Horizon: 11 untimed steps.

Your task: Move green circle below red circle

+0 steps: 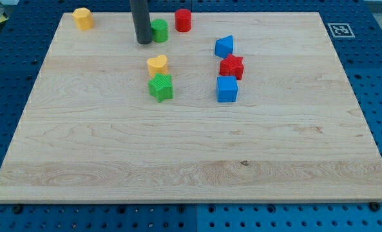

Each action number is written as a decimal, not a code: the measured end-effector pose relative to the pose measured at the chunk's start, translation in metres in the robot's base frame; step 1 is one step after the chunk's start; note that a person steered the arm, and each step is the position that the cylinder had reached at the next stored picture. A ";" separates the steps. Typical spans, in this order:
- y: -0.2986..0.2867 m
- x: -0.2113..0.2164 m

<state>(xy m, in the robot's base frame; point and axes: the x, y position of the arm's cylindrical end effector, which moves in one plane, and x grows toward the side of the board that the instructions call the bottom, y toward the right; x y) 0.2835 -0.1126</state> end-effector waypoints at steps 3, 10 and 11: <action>-0.037 -0.057; 0.009 -0.018; 0.008 -0.028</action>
